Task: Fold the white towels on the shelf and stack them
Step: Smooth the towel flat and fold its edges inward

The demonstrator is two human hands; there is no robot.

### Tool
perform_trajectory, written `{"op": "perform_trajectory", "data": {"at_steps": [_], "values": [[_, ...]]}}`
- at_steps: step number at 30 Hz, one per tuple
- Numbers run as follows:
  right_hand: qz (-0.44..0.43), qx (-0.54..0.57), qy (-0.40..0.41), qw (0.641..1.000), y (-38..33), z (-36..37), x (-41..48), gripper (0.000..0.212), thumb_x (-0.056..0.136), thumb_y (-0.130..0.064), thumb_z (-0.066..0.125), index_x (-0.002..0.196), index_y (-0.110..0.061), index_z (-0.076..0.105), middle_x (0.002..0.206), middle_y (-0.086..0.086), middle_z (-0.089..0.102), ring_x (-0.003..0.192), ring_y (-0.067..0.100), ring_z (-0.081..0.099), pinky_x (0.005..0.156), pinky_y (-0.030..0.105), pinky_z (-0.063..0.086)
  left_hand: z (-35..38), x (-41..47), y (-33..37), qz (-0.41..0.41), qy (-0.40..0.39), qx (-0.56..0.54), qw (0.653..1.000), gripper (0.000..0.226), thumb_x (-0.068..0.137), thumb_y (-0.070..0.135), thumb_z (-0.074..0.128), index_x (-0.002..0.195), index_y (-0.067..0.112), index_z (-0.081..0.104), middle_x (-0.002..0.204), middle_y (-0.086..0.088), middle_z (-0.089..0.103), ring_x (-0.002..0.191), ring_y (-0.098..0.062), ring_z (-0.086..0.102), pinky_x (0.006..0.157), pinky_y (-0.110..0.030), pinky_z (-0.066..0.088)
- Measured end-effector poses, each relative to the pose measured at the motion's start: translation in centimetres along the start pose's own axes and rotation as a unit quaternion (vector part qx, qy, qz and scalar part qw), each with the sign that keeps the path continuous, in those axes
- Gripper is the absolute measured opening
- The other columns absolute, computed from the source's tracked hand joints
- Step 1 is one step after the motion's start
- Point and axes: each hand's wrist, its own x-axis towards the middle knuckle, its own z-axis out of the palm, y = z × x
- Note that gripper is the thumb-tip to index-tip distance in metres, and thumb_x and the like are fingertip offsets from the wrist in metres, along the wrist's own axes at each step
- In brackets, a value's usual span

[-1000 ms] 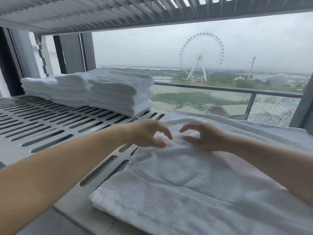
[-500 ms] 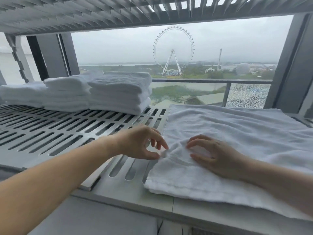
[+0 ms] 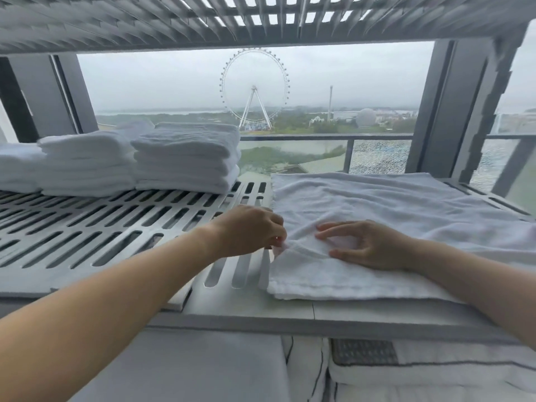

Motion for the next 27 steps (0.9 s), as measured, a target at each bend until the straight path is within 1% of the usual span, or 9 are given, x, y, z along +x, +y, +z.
{"op": "perform_trajectory", "data": {"at_steps": [3, 6, 10, 13, 15, 18, 21, 24, 27], "values": [[0.008, 0.017, 0.004, 1.000, -0.1, -0.1, -0.4, 0.037, 0.080, -0.042, 0.066, 0.117, -0.042, 0.060, 0.135, -0.024, 0.046, 0.126, -0.006, 0.040, 0.111, 0.030, 0.030, 0.0, -0.4, -0.5, 0.008, -0.002, 0.009, 1.000, 0.020, 0.096, 0.034, 0.045, 0.098, 0.023, 0.061, 0.097, 0.010, 0.061, 0.092, -0.009, 0.059, 0.080, -0.027, 0.050], [0.010, 0.009, 0.011, 1.000, -0.5, -0.3, -0.4, 0.037, 0.079, -0.038, 0.068, 0.115, -0.037, 0.063, 0.133, -0.018, 0.050, 0.124, -0.003, 0.044, 0.110, 0.030, 0.032, 0.2, -0.7, -0.3, -0.003, -0.005, -0.008, 1.000, 0.019, 0.095, 0.036, 0.046, 0.107, 0.026, 0.057, 0.108, 0.011, 0.060, 0.095, -0.011, 0.060, 0.073, -0.022, 0.044], [-0.038, 0.031, 0.071, 0.996, -2.2, -0.3, 0.0, 0.024, 0.076, -0.029, 0.074, 0.099, -0.025, 0.071, 0.114, -0.010, 0.066, 0.109, 0.002, 0.058, 0.099, 0.030, 0.043, -0.1, -1.3, 0.3, -0.027, -0.002, -0.068, 0.997, 0.031, 0.088, 0.036, 0.058, 0.116, 0.026, 0.050, 0.113, 0.009, 0.059, 0.088, -0.011, 0.060, 0.071, -0.028, 0.050], [-0.058, 0.061, 0.078, 0.993, -4.3, 0.3, 0.4, 0.013, 0.076, -0.035, 0.071, 0.087, -0.029, 0.072, 0.106, -0.011, 0.068, 0.100, -0.003, 0.060, 0.093, 0.020, 0.047, -0.6, -1.8, 0.5, -0.031, 0.010, -0.092, 0.995, 0.023, 0.084, 0.036, 0.064, 0.104, 0.025, 0.058, 0.107, 0.009, 0.062, 0.077, -0.003, 0.052, 0.072, -0.030, 0.052], [-0.065, 0.054, 0.070, 0.994, -5.2, 0.9, 0.3, 0.011, 0.075, -0.036, 0.071, 0.082, -0.028, 0.073, 0.106, -0.013, 0.067, 0.099, -0.007, 0.059, 0.088, 0.010, 0.043, -0.8, -2.0, 0.8, -0.024, 0.006, -0.100, 0.995, 0.024, 0.085, 0.035, 0.063, 0.108, 0.027, 0.063, 0.111, 0.009, 0.062, 0.083, -0.005, 0.057, 0.076, -0.031, 0.053], [-0.073, 0.045, 0.063, 0.994, -5.5, 1.4, -0.5, 0.016, 0.075, -0.037, 0.072, 0.086, -0.026, 0.075, 0.110, -0.012, 0.066, 0.101, -0.008, 0.057, 0.086, 0.003, 0.037, -0.6, -2.4, 1.5, -0.016, 0.013, -0.116, 0.993, 0.032, 0.086, 0.029, 0.063, 0.119, 0.029, 0.060, 0.114, 0.007, 0.062, 0.091, -0.012, 0.061, 0.076, -0.035, 0.053], [-0.054, 0.049, 0.045, 0.996, -5.5, 1.3, -2.0, 0.022, 0.072, -0.051, 0.069, 0.091, -0.039, 0.072, 0.121, -0.019, 0.059, 0.109, -0.010, 0.052, 0.093, 0.011, 0.040, -0.1, -2.5, 2.3, -0.014, 0.008, -0.128, 0.992, 0.027, 0.089, 0.024, 0.059, 0.116, 0.032, 0.062, 0.111, 0.006, 0.060, 0.092, -0.014, 0.060, 0.076, -0.038, 0.052], [-0.051, 0.013, 0.008, 0.999, -5.6, 1.1, -3.2, 0.040, 0.067, -0.068, 0.063, 0.102, -0.047, 0.065, 0.127, -0.030, 0.050, 0.117, -0.013, 0.044, 0.098, 0.015, 0.034, 0.0, -2.3, 2.9, -0.030, 0.004, -0.135, 0.990, 0.025, 0.092, 0.021, 0.054, 0.114, 0.031, 0.062, 0.113, 0.007, 0.058, 0.095, -0.014, 0.059, 0.078, -0.039, 0.051], [-0.062, 0.010, 0.009, 0.998, -5.9, 1.2, -4.1, 0.041, 0.069, -0.060, 0.068, 0.106, -0.041, 0.066, 0.125, -0.027, 0.053, 0.115, -0.012, 0.047, 0.097, 0.008, 0.033, 0.1, -2.2, 3.2, -0.055, 0.028, -0.154, 0.986, 0.032, 0.090, 0.016, 0.054, 0.120, 0.027, 0.054, 0.107, 0.009, 0.060, 0.090, -0.007, 0.058, 0.077, -0.034, 0.052]]}}
